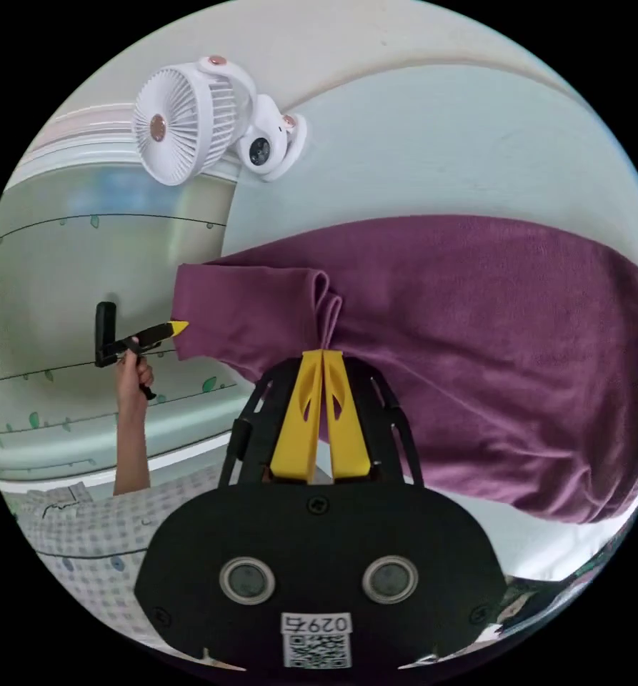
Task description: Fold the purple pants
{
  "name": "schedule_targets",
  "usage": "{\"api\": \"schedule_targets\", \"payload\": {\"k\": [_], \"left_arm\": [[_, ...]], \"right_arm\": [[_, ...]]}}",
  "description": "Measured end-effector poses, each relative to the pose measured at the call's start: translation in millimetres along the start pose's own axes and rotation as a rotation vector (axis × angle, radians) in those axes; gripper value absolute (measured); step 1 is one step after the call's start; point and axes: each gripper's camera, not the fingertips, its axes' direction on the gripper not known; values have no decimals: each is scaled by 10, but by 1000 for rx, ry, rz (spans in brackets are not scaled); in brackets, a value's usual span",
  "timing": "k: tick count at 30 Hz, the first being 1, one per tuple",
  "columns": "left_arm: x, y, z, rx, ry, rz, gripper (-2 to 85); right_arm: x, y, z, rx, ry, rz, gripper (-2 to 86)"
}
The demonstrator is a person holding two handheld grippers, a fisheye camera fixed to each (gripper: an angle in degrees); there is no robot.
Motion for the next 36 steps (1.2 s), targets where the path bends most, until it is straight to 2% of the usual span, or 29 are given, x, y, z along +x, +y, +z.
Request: {"api": "schedule_targets", "payload": {"k": [6,9,13,18,22,23,24,26,27,28,32,36], "left_arm": [[427,-8,-563,50,-77,44,21],[824,49,-835,109,-13,79,23],[1718,82,-806,145,196,213,23],[3037,-153,70,-5,208,381,29],[3928,-392,1598,-251,94,490,45],[4064,-409,2005,-366,144,526,43],[4104,-401,2147,-410,214,536,38],[4054,-337,2288,-432,604,489,2],[4008,-319,2246,-409,650,478,0],[3887,-282,2110,-354,646,455,-5],[3197,-54,1343,-105,438,348,-5],[2521,261,849,22,200,203,18]], "right_arm": [[-74,26,-11,-2,-146,-90,-6],[120,323,-433,89,-245,-86,-6],[866,883,-1117,215,-382,-7,-5],[1756,1636,-1787,327,-387,128,-5],[2352,2223,-2066,419,-380,273,-4],[2477,2338,-2074,431,-404,306,-4],[2526,2381,-2071,436,-421,314,-4],[2613,2464,-2039,444,-483,297,-4],[2607,2461,-2027,441,-485,286,-4],[2570,2428,-1998,428,-472,263,-3],[2244,2044,-1779,336,-450,135,0],[1793,1542,-1412,190,-420,18,14]]}}
